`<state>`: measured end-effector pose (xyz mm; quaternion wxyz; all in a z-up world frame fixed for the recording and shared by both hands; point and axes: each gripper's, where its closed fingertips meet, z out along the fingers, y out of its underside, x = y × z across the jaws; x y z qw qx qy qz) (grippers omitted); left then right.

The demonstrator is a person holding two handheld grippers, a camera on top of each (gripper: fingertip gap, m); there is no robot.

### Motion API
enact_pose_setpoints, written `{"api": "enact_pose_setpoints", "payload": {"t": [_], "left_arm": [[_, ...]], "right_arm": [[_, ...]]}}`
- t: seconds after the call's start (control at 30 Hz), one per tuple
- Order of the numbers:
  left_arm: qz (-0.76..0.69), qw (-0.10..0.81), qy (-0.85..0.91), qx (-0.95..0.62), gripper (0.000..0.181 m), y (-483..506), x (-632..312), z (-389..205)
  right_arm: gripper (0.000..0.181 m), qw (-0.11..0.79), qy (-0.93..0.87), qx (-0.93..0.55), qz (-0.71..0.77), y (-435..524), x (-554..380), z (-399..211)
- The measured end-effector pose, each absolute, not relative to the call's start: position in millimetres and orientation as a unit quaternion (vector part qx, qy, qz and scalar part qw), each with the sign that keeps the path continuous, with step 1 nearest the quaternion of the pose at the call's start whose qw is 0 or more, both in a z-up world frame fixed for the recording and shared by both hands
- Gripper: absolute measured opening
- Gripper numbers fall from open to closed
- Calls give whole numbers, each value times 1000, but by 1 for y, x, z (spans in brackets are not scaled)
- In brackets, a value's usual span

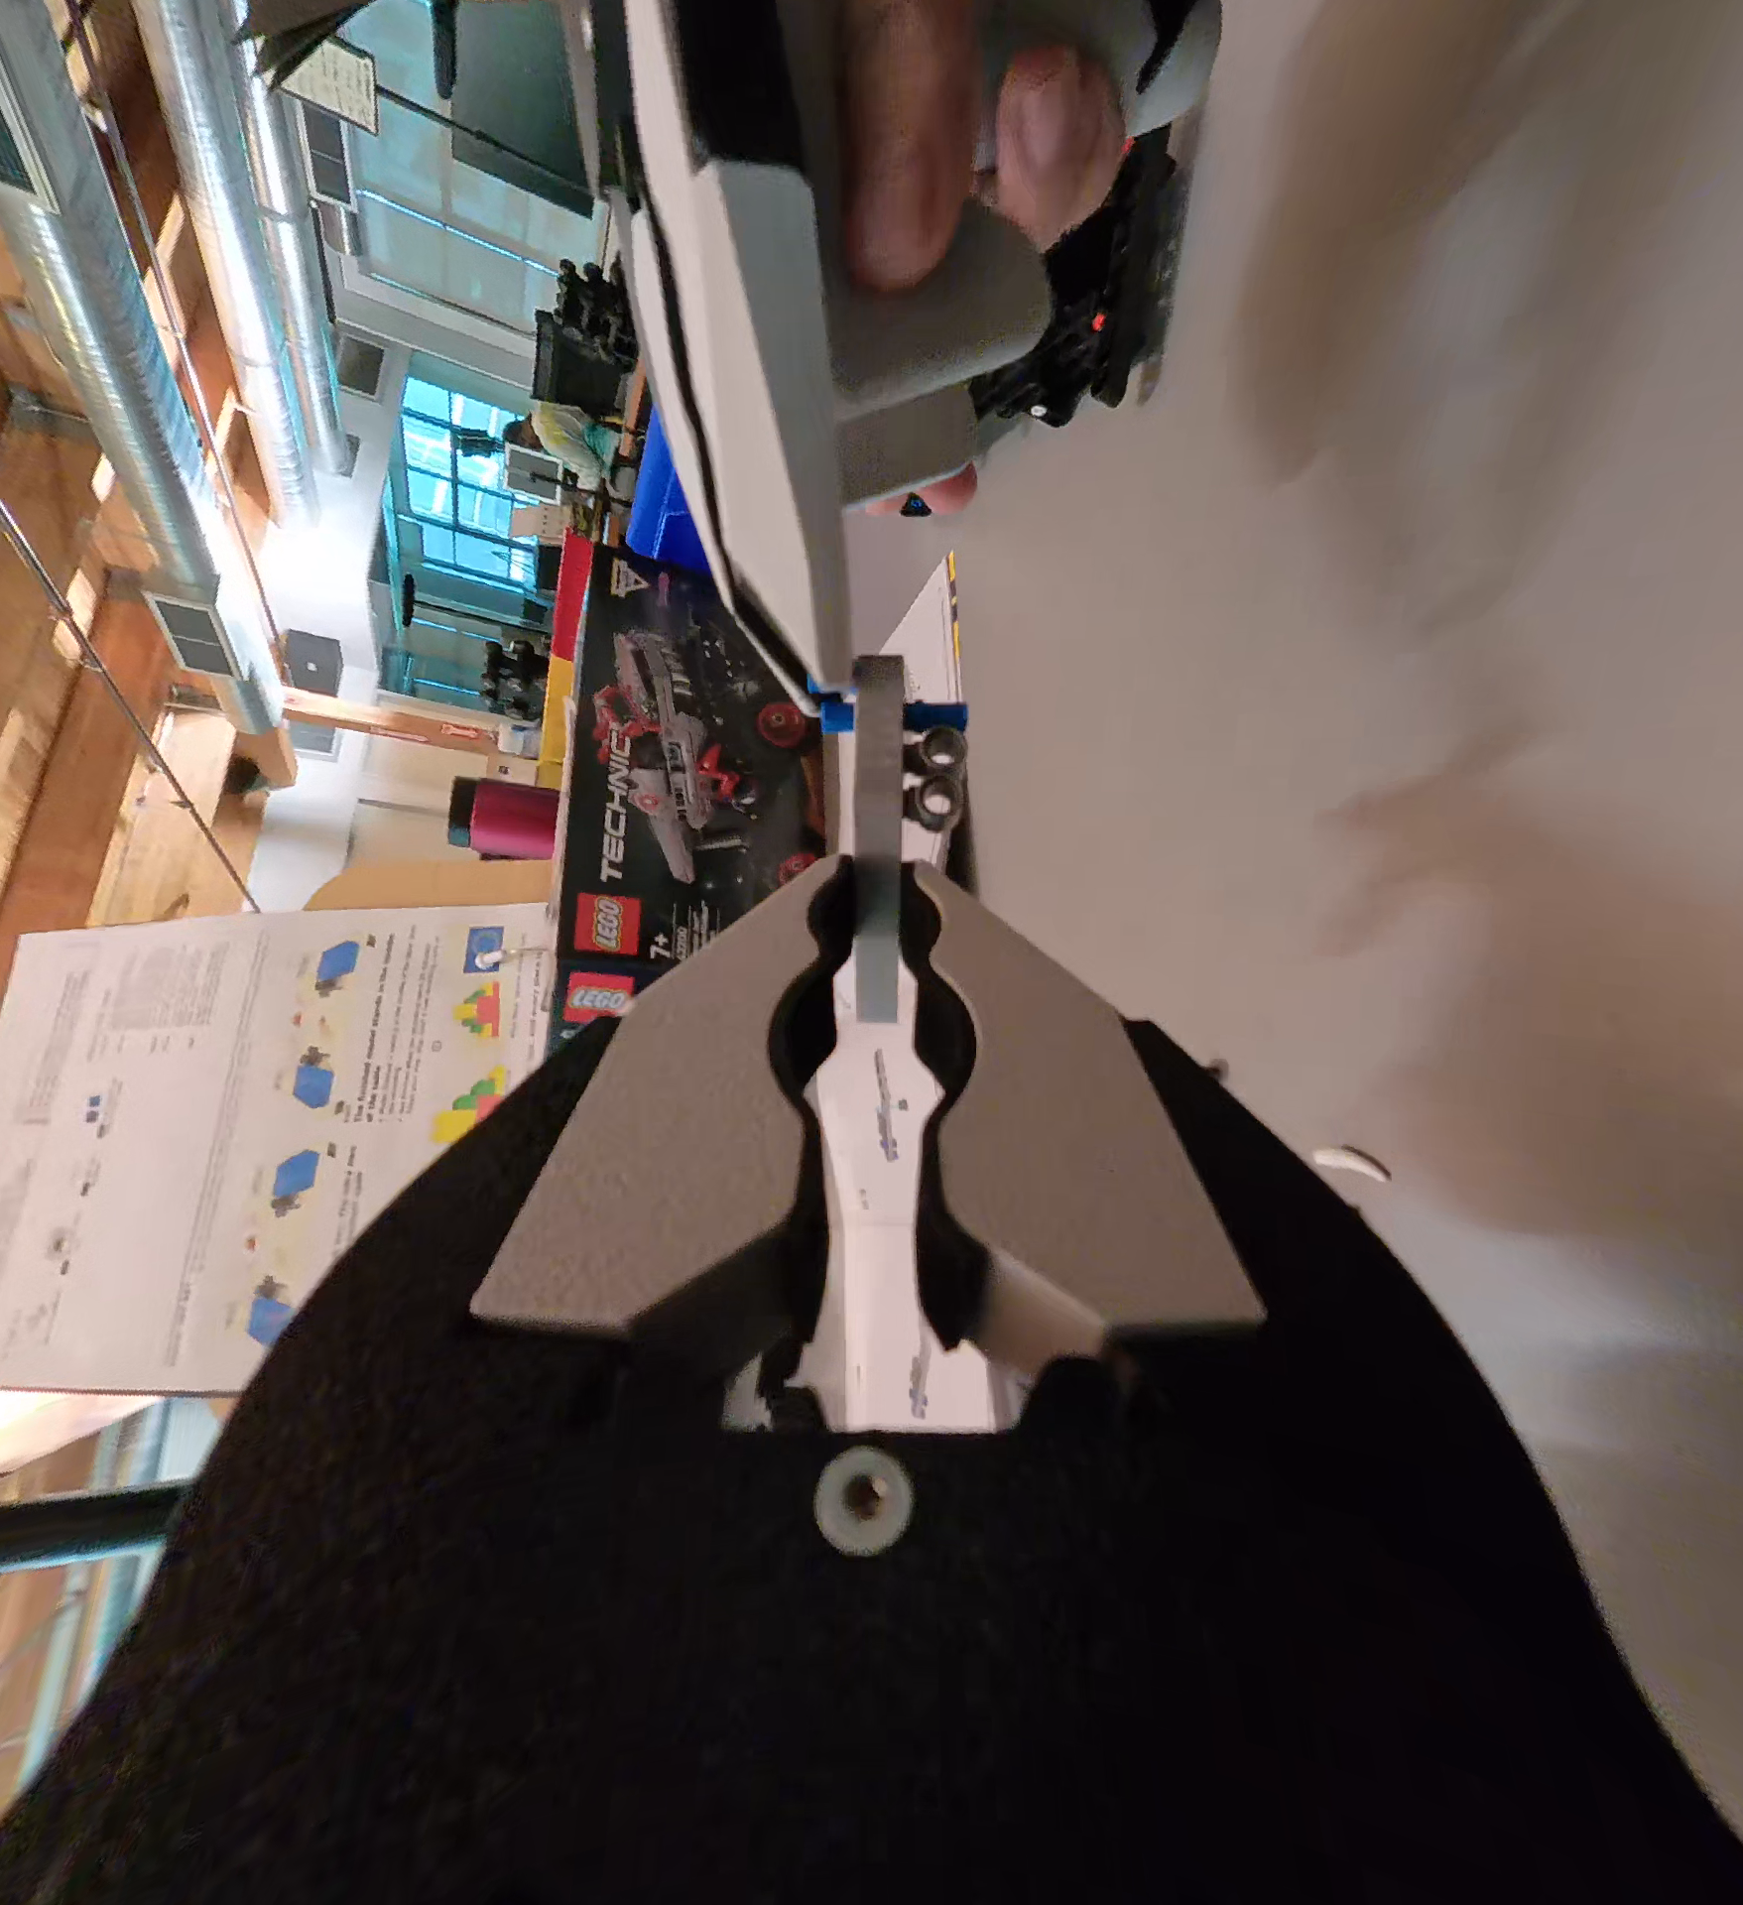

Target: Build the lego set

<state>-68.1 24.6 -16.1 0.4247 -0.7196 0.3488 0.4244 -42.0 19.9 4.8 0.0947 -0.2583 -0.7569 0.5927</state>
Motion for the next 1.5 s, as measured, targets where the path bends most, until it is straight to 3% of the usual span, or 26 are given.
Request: {"api": "enact_pose_setpoints", "payload": {"t": [0.07,0.57,1.1,1.17,1.23,1.3,1.4,1.5], "left_arm": [[432,419,355,-715,4,25,-66,-16],[467,345,413,-702,5,23,-39,-49],[420,288,455,-730,6,20,-33,-54],[404,217,507,-730,6,14,-30,-99],[451,242,486,-709,6,20,-28,-93],[470,283,450,-705,6,28,-28,-71],[514,270,455,-675,6,31,-42,-61],[533,304,459,-643,6,40,-43,-58]], "right_arm": [[3,93,-755,-254,597,17,-40,7],[2,66,-739,-292,603,8,-16,-19],[2,181,-851,-221,441,9,-16,-16],[2,215,-799,-207,522,1,-18,28],[2,293,-804,-228,465,29,-33,56],[2,304,-819,-247,419,51,-46,46],[2,286,-828,-318,363,74,-55,6],[3,203,-821,-385,369,64,-41,-40]]}}
